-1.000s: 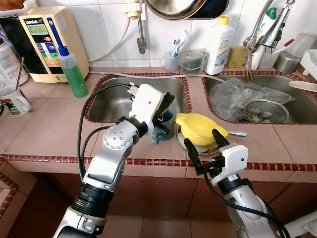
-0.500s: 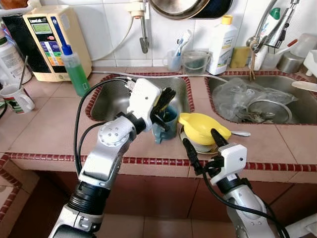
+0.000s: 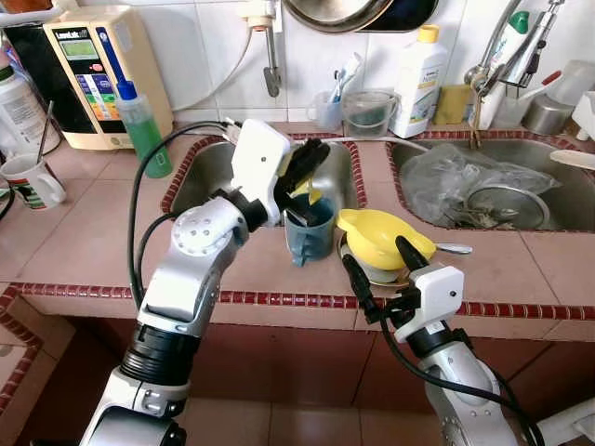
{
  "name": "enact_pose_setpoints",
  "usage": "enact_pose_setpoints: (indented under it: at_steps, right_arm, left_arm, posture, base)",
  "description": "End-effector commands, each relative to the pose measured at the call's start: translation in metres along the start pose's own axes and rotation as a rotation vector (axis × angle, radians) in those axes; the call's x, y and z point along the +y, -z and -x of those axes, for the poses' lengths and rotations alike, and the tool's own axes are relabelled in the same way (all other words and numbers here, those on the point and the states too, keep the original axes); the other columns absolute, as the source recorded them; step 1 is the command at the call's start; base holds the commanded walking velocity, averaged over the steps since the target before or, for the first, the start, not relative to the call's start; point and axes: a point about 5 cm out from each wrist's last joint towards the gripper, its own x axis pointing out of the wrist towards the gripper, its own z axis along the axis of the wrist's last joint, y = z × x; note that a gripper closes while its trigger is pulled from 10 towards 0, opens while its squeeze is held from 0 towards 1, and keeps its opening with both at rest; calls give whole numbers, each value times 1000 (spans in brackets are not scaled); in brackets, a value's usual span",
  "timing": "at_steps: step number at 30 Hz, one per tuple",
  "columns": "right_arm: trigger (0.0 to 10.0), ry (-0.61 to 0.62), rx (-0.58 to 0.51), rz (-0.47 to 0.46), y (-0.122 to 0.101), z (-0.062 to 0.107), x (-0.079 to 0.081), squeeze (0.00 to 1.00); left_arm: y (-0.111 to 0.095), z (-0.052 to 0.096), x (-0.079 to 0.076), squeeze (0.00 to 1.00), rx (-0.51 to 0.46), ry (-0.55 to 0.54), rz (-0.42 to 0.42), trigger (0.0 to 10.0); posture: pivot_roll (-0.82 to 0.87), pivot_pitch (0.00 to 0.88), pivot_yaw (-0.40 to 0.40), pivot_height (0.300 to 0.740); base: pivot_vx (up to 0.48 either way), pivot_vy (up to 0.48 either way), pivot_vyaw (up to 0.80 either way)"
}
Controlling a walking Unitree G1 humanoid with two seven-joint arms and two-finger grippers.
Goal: Kitchen organization
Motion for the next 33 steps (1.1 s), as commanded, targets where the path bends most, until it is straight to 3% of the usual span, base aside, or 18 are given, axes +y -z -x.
enact_pose_setpoints:
  at_steps: [1, 12, 18, 33]
  right_arm:
    - [10000, -5, -5, -2, -1, -3, 0, 0]
    - [10000, 0, -14, 6, -4, -5, -3, 0]
    - [10000, 9, -44, -27, -13, -7, -4, 0]
    - [10000, -3, -100, -54, -36, -6, -1, 0]
  left_arm:
    - [-11, -3, 5, 0, -32, -10, 1, 10000]
    - [-23, -4, 28, 0, -113, -148, 177, 10000]
    - [-14, 1, 46, 0, -72, -275, 152, 10000]
    - [-3, 9, 74, 0, -5, -427, 89, 10000]
  posture:
    - [-82, 0, 77, 740]
    - [-84, 0, 69, 740]
    - [-81, 0, 59, 740]
    - [-91, 0, 60, 740]
  base:
    - [0, 0, 0]
    - [0, 0, 0]
    - [0, 0, 0]
    - [0, 0, 0]
